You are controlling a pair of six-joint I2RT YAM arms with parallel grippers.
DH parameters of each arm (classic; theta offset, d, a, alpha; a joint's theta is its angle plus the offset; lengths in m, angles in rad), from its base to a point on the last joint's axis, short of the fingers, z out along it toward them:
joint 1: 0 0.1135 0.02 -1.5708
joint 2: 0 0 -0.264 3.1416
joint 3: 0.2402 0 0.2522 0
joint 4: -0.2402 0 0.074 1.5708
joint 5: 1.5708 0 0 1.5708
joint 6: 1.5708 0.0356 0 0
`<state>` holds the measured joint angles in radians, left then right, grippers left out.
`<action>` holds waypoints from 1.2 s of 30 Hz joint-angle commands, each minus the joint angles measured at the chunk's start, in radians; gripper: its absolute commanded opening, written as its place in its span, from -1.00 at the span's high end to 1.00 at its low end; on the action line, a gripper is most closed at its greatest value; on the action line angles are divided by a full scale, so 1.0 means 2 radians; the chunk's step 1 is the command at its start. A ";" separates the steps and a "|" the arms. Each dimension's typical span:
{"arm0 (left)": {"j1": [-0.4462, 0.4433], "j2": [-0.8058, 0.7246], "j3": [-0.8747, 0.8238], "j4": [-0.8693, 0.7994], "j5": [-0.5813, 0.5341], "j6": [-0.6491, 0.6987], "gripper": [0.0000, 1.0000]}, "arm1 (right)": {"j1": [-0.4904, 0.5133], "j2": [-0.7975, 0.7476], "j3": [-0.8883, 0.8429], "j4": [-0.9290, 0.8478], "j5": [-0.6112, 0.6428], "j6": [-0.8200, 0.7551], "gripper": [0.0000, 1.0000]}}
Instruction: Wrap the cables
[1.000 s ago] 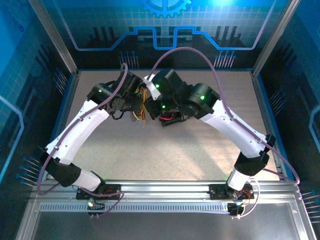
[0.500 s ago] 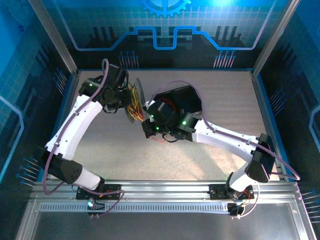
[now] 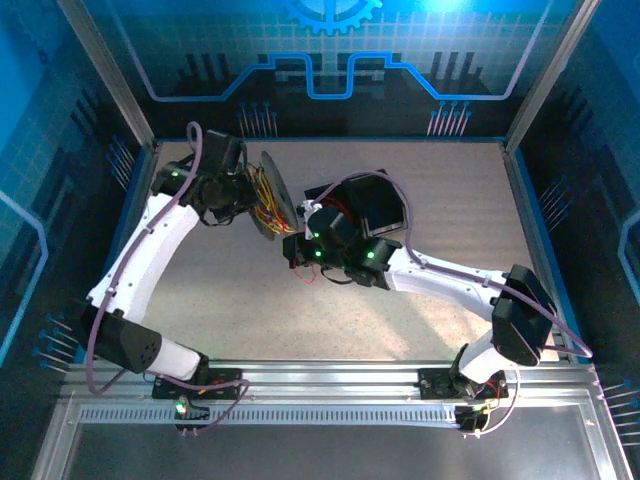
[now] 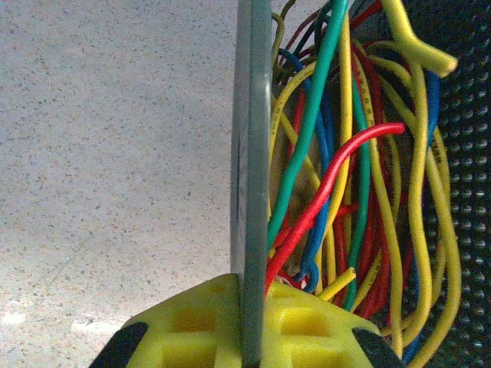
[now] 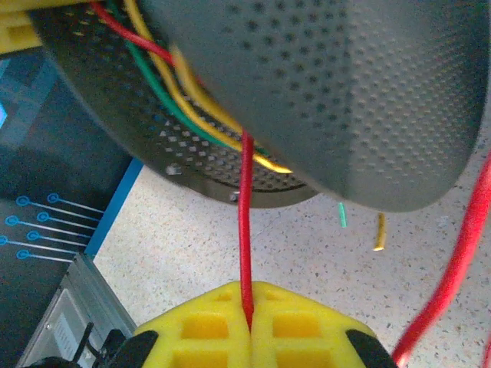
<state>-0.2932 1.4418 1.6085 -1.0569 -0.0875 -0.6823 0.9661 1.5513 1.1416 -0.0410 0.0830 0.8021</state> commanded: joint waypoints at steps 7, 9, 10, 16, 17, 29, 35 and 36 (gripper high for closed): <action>0.029 -0.037 0.026 0.147 0.068 -0.030 1.00 | -0.030 0.076 -0.033 -0.042 -0.040 0.022 1.00; 0.029 -0.037 0.028 0.149 0.082 -0.025 1.00 | -0.030 0.068 -0.024 -0.049 -0.041 0.014 1.00; 0.029 -0.035 0.029 0.149 0.092 -0.021 1.00 | -0.028 0.062 -0.019 -0.050 -0.042 0.008 1.00; 0.028 -0.049 0.012 0.158 0.124 0.010 1.00 | -0.007 0.014 -0.001 -0.054 -0.046 -0.034 0.74; 0.028 -0.051 0.009 0.157 0.128 0.018 1.00 | -0.005 0.003 -0.002 -0.053 -0.051 -0.041 0.56; 0.010 -0.065 -0.013 0.145 0.100 0.116 1.00 | -0.013 -0.125 -0.023 -0.053 -0.099 -0.110 -0.50; -0.010 -0.076 -0.029 0.159 0.091 0.134 1.00 | -0.046 -0.156 -0.029 -0.080 -0.068 -0.109 -0.88; -0.013 -0.077 -0.030 0.157 0.089 0.137 1.00 | -0.050 -0.161 -0.031 -0.077 -0.075 -0.108 -0.89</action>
<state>-0.2993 1.3567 1.5330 -0.8845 0.0887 -0.4591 0.8982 1.2564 1.1046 -0.1516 -0.0776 0.6010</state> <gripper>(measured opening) 0.074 0.935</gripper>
